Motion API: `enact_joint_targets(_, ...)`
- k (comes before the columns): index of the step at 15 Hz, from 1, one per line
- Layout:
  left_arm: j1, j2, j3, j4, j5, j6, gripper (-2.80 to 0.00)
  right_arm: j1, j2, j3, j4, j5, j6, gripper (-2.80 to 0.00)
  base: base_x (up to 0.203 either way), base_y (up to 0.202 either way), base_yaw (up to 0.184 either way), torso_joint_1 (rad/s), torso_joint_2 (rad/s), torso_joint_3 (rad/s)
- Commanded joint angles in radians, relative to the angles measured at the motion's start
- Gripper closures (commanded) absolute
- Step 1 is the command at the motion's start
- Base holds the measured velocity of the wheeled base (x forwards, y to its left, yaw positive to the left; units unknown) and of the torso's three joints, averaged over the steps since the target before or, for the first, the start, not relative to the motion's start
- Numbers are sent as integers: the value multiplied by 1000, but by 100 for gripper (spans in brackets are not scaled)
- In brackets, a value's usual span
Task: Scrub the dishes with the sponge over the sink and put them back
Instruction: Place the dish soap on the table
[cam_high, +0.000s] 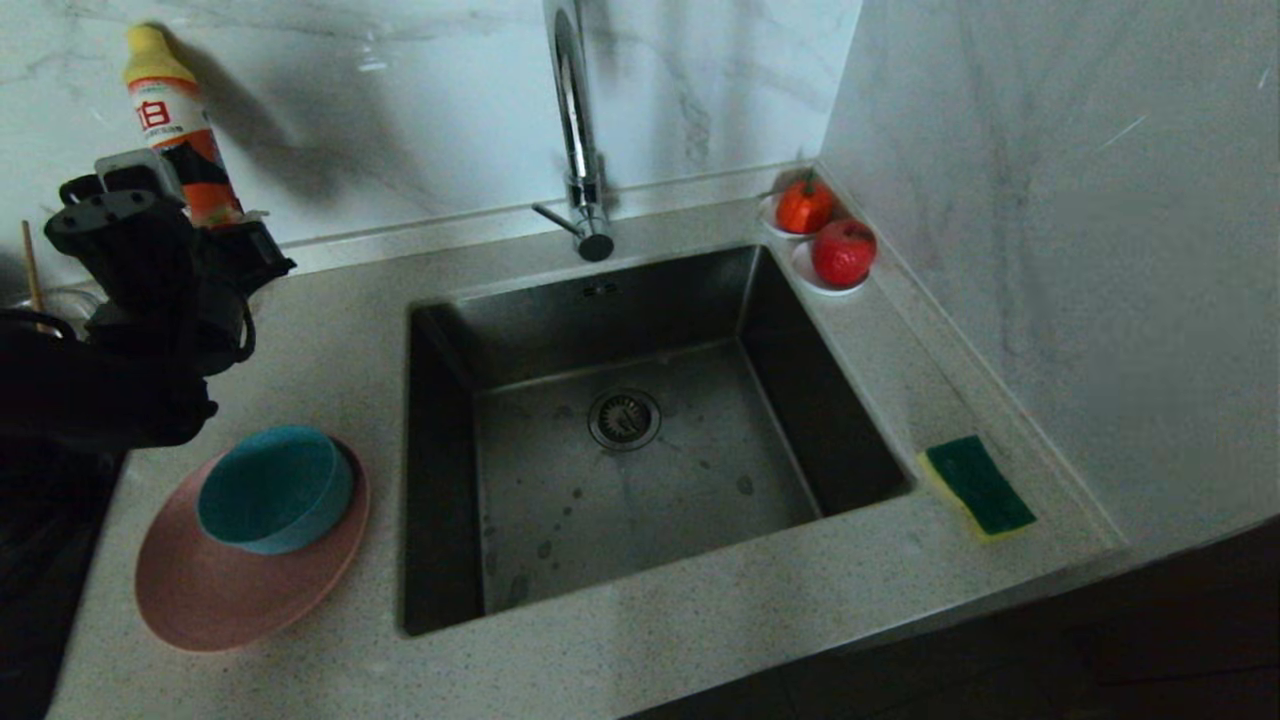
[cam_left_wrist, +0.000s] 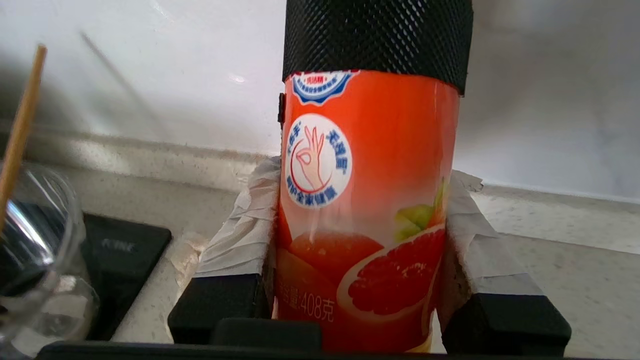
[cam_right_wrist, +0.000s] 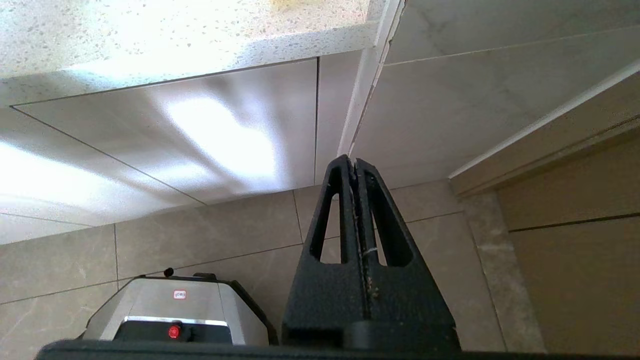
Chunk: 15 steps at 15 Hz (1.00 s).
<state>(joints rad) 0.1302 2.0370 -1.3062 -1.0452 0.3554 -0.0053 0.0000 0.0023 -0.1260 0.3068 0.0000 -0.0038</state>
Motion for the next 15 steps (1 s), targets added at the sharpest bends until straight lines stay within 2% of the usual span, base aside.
enact_joint_targets(1, 1, 47, -47, 13, 16, -5, 0, 0, 1, 0, 2, 0, -1, 0, 0, 0, 0, 0, 0, 0)
enact_joint_targets(15, 0, 186, -290, 144, 38, -7, 0, 0, 1, 0, 2, 0, -1, 0, 0, 0, 0, 0, 0, 0)
